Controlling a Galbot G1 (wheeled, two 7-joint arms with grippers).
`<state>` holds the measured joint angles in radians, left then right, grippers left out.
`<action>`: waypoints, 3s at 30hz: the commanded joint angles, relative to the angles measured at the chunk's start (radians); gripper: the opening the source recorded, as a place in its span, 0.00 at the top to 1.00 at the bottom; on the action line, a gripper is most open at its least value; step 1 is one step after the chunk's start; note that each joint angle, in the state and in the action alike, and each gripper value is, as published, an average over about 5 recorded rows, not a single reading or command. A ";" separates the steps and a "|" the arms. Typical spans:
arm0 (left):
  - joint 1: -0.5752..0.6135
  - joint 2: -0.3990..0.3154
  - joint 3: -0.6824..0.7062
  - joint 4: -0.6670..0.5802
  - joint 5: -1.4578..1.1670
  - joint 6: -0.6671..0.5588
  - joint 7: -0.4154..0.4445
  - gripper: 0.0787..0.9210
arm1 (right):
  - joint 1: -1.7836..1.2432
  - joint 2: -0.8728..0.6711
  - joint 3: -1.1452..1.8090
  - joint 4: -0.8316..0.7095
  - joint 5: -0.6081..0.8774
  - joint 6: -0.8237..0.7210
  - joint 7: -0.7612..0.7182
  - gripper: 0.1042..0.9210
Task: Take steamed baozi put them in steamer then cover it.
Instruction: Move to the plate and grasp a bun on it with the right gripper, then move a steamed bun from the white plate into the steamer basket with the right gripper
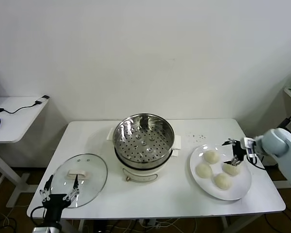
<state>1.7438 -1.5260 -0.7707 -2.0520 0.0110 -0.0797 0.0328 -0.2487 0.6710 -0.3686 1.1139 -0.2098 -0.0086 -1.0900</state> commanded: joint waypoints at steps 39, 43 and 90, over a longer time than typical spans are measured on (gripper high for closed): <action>-0.037 0.005 -0.009 0.051 0.014 0.021 -0.002 0.12 | 0.267 0.268 -0.416 -0.375 0.018 0.033 -0.071 0.26; -0.036 0.005 -0.009 0.049 0.015 0.022 -0.003 0.12 | 0.272 0.264 -0.412 -0.370 0.024 0.043 -0.070 0.31; 0.017 -0.003 0.009 0.020 -0.001 0.023 -0.010 0.12 | 0.601 0.851 -0.628 -0.240 -0.487 0.783 -0.045 0.30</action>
<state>1.7613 -1.5246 -0.7628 -2.0289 0.0227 -0.0623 0.0276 0.4696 1.4454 -1.0401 0.8718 -0.4442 0.6717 -1.1774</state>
